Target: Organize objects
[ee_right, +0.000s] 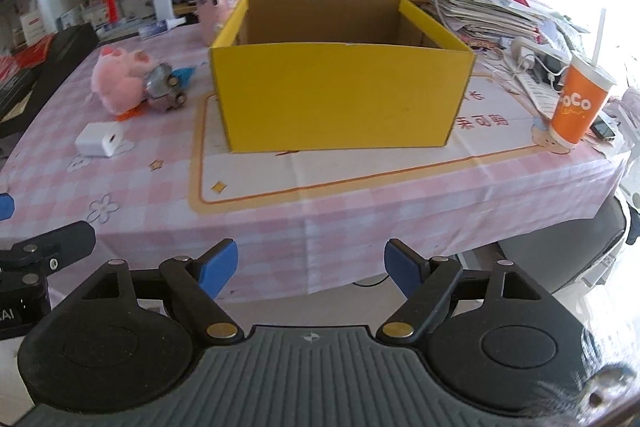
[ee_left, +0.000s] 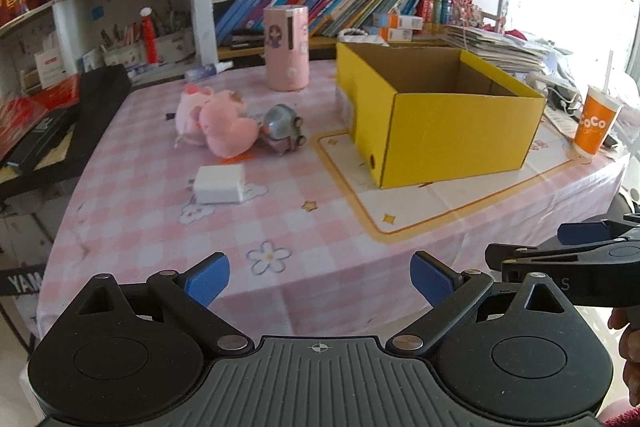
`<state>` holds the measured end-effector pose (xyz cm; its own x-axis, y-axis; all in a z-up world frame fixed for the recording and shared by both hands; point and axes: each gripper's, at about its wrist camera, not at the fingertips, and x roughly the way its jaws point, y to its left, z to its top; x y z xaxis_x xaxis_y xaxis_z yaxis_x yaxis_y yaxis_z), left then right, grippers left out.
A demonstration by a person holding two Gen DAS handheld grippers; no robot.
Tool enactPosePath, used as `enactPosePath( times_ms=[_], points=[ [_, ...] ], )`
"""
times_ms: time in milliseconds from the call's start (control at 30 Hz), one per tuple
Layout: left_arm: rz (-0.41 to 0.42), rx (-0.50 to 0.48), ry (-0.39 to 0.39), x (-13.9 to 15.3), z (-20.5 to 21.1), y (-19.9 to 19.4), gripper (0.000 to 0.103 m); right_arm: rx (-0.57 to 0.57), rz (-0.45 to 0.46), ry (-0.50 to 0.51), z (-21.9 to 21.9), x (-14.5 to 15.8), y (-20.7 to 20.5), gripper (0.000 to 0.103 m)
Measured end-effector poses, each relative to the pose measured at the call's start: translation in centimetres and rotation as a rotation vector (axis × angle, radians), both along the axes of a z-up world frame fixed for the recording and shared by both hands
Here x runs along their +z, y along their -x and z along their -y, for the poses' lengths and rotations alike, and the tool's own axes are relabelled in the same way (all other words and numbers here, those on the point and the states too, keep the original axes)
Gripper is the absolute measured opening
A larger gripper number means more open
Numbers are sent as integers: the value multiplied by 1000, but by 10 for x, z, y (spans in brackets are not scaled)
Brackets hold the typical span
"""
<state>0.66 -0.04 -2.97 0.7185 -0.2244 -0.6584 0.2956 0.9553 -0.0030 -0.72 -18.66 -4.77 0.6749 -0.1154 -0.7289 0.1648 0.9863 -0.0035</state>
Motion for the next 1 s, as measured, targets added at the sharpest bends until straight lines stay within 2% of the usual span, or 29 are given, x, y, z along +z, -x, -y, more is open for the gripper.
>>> enactPosePath(
  times_ms=[600, 1000],
  points=[
    [2, 65, -10, 1, -37, 10, 99, 101, -7, 0, -43, 0, 1, 83],
    [30, 103, -3, 6, -56, 12, 99, 152, 9, -5, -63, 5, -4, 84]
  ],
)
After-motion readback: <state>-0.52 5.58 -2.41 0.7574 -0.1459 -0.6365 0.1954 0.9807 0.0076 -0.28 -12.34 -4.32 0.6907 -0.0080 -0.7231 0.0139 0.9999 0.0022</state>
